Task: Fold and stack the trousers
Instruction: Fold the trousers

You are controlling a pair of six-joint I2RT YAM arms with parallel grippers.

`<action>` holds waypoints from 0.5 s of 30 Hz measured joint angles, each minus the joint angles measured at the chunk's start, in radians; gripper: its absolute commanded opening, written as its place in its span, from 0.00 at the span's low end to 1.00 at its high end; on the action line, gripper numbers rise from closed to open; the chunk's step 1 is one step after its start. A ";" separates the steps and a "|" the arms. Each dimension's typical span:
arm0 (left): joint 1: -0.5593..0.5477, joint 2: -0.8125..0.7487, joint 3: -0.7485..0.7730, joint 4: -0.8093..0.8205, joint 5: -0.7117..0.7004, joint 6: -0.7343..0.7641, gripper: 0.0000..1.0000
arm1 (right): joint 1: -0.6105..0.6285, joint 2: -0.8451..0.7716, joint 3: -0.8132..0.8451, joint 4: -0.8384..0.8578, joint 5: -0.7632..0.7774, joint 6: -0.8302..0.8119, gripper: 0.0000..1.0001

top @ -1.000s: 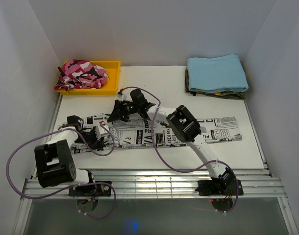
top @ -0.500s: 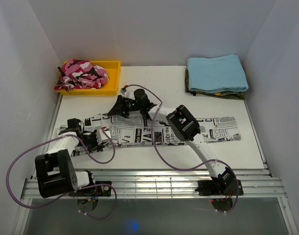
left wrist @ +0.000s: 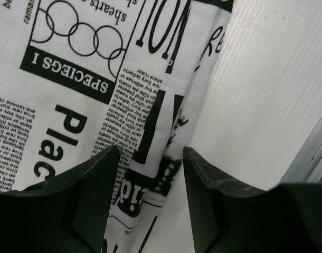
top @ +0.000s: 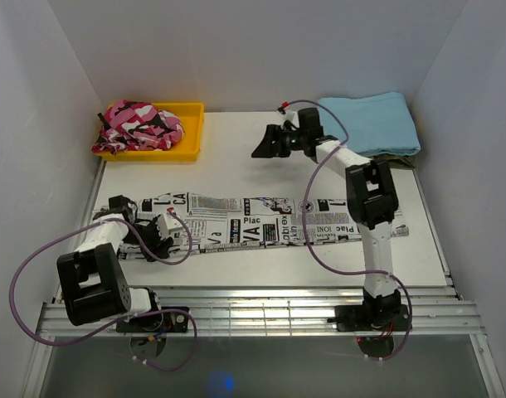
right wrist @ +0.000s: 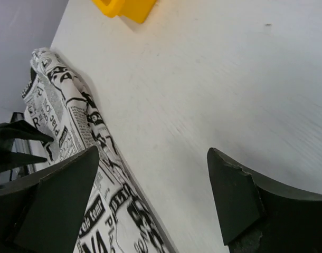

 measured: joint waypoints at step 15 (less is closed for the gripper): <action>0.013 0.185 0.384 0.023 0.050 -0.658 0.72 | -0.418 -0.440 -0.368 -0.715 0.126 -0.678 0.59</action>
